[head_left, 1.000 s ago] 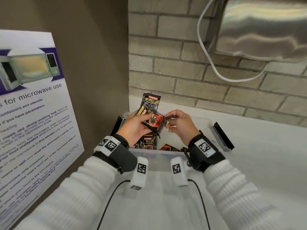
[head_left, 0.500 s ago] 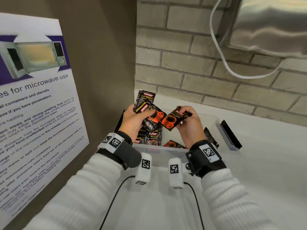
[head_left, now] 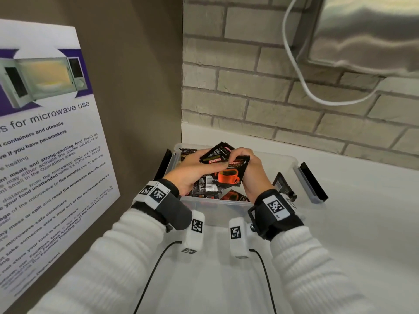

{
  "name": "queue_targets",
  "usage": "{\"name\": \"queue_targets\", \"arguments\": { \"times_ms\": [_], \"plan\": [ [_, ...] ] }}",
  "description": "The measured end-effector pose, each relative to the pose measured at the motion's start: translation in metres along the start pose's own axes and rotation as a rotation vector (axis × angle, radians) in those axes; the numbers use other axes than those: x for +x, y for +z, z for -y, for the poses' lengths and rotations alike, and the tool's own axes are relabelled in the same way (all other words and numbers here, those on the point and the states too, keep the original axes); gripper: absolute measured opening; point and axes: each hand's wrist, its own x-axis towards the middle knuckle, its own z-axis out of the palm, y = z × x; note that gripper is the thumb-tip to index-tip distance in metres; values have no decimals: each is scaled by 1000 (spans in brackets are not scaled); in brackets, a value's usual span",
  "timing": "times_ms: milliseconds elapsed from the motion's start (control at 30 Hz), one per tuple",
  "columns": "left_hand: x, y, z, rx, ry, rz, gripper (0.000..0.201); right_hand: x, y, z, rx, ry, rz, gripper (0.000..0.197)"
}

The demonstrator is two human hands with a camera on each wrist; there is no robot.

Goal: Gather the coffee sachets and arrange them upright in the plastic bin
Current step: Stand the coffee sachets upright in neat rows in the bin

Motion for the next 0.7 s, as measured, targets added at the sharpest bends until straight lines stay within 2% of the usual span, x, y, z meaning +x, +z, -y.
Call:
{"name": "queue_targets", "arguments": {
  "times_ms": [67,167,233,267,367,433,533,600,700],
  "plan": [
    [0,0,2,18,18,-22,37,-1,2,2,-15,29,22,32],
    [2,-2,4,-72,58,-160,39,3,3,2,107,133,2,26],
    [4,-4,5,-108,82,-238,41,6,0,1,202,191,-4,41],
    [5,-5,7,-108,91,-267,42,6,0,0,193,203,36,45],
    [6,-4,8,-81,116,-321,43,-1,2,-3,39,179,208,29],
    [5,-3,7,-84,90,-294,40,-1,2,-6,3,170,214,30],
    [3,-3,5,-173,14,-155,31,2,-3,-5,61,179,102,24],
    [5,-4,5,-242,-10,-103,42,4,-6,-5,146,201,45,22],
    [6,-5,6,-220,22,-149,48,5,-7,-5,175,223,10,25]
  ]
}}
